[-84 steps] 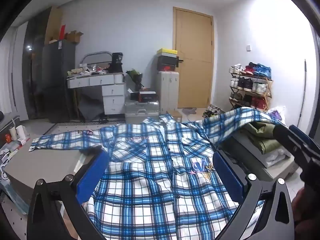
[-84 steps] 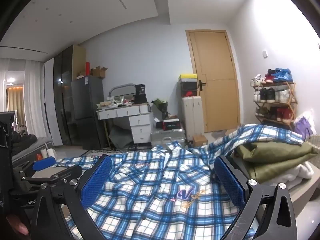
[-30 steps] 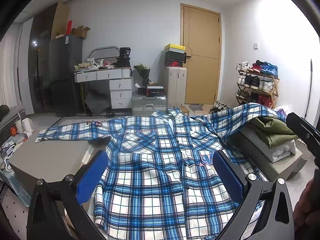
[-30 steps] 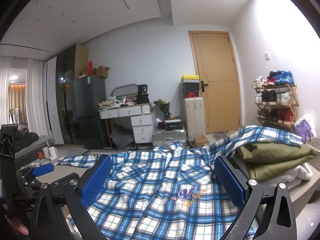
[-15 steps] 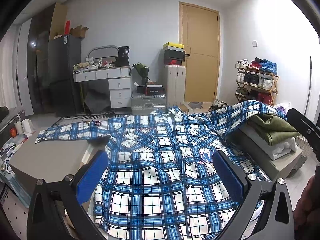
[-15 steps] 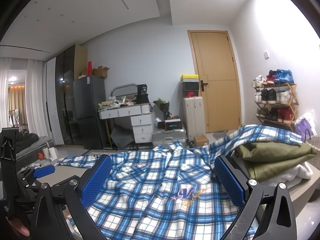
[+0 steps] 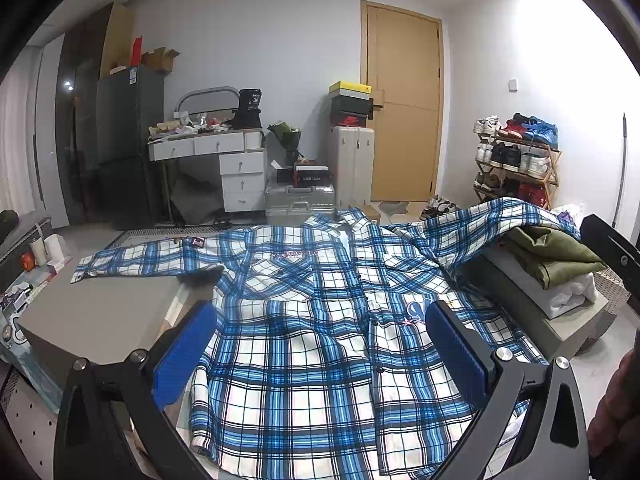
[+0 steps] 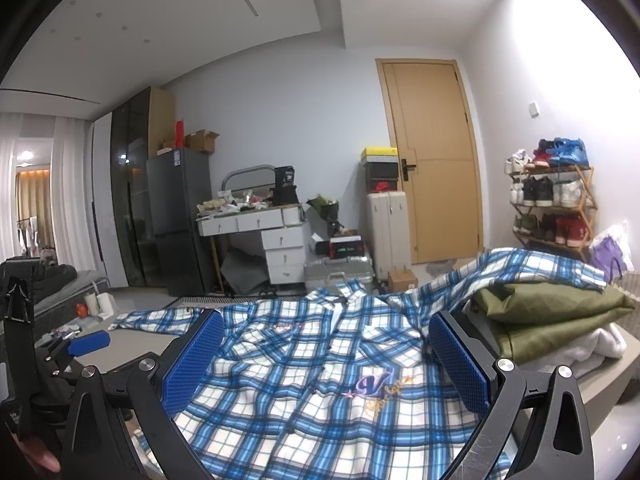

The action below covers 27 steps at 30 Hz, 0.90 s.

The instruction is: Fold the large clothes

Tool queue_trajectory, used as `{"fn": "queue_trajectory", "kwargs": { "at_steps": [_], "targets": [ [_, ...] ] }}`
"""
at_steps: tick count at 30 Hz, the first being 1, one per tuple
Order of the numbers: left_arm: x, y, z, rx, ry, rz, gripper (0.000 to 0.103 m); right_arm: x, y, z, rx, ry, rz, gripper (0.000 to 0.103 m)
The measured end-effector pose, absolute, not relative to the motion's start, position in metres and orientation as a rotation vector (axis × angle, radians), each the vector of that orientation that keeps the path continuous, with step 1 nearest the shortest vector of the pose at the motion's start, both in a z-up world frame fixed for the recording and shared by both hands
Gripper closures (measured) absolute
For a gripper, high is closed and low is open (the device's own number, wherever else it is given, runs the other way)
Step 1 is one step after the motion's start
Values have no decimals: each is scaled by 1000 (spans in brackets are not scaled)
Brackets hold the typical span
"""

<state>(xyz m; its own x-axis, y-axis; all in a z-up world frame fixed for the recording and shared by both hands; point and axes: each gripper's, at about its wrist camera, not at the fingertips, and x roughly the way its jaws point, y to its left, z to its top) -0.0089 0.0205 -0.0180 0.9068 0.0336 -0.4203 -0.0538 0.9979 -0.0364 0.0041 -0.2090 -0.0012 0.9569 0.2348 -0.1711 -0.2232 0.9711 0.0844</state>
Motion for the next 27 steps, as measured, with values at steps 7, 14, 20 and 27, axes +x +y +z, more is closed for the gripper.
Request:
{"fn": "queue_trajectory", "kwargs": {
  "at_steps": [7,14,20,27],
  "targets": [
    [-6,23,-20,-54,442,51,1,13,-227,-3,104,206,217,0],
    [10,25,-39,-59,485,40,1,53,-345,10,291,255,8,0],
    [37,25,-62,-71,558,46,1,108,-467,10,436,397,-187,0],
    [60,25,-75,-79,635,34,1,175,-563,-16,668,564,-253,3]
  ]
}}
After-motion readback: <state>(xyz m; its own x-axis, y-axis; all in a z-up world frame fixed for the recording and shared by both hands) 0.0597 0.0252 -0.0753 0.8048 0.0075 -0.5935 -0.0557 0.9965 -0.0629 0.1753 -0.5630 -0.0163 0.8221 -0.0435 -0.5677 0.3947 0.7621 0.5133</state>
